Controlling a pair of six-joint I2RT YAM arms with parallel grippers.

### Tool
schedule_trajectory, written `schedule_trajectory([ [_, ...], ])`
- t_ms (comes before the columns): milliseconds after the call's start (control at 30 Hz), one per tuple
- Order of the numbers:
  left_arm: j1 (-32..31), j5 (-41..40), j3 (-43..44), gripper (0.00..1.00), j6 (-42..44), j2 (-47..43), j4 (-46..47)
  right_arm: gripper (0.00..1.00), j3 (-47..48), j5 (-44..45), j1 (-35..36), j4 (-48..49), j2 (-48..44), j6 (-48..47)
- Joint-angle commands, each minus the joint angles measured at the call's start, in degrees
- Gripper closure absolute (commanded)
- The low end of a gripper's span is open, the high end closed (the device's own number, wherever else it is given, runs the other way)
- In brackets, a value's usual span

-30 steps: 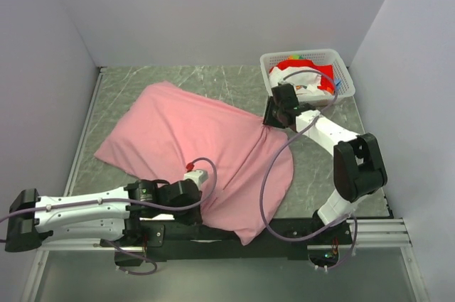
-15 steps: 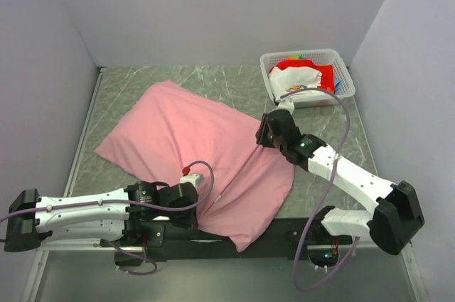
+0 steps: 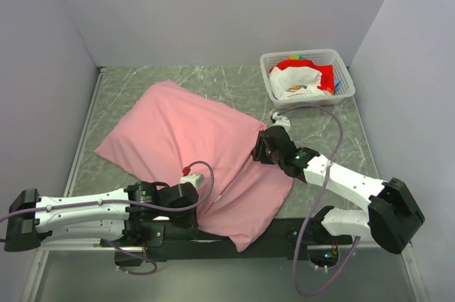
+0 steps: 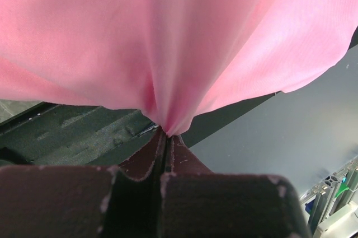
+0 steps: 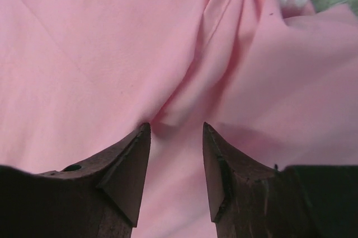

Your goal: Put the pillow into the pillowcase

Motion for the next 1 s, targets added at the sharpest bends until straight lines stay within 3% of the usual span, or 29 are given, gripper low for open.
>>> schedule_trajectory([
  [0, -0.5, 0.6, 2.0, 0.99, 0.0, 0.3, 0.8, 0.5, 2.8, -1.6, 0.1, 5.0, 4.0, 1.1],
  [167, -0.7, 0.6, 2.3, 0.99, 0.2, 0.7, 0.6, 0.54, 2.8, -0.6, -0.1, 6.5, 6.4, 1.6],
  [233, -0.7, 0.8, 2.4, 0.99, 0.3, 0.9, 0.5, 0.69, 2.8, 0.4, -0.3, 5.6, 5.4, 1.5],
  [267, -0.8, 0.9, 2.5, 0.99, 0.5, 1.0, 0.6, 0.86, 2.6, 1.3, -0.5, 3.8, 4.5, 1.3],
  [333, -0.7, 1.5, 2.5, 0.99, 0.8, 1.3, 1.0, 1.0, 1.5, 3.0, -0.9, 1.4, -0.2, 1.0],
  [533, -1.7, 3.5, 4.5, 0.99, 3.3, 4.5, 3.6, 1.0, 2.2, 4.1, -4.9, -5.8, -13.0, -1.5],
  [600, -2.8, 2.3, 7.1, 0.99, 4.5, 5.7, 3.9, 1.0, 4.6, 1.5, -6.6, -5.2, -12.3, -3.7],
  [800, -3.0, -6.9, 9.3, 0.99, -0.5, 1.6, -2.8, 1.0, 24.5, -8.3, -7.8, -5.5, 6.8, -9.2],
  [833, -3.1, -7.3, 8.8, 0.99, -2.9, 0.5, -3.2, 1.0, 30.0, -9.5, -7.7, -6.3, 12.8, -9.5],
  [967, -3.1, -5.3, 3.9, 0.99, -10.0, -4.4, -3.9, 1.0, 37.1, -11.9, -7.6, -6.0, 22.6, -10.3],
])
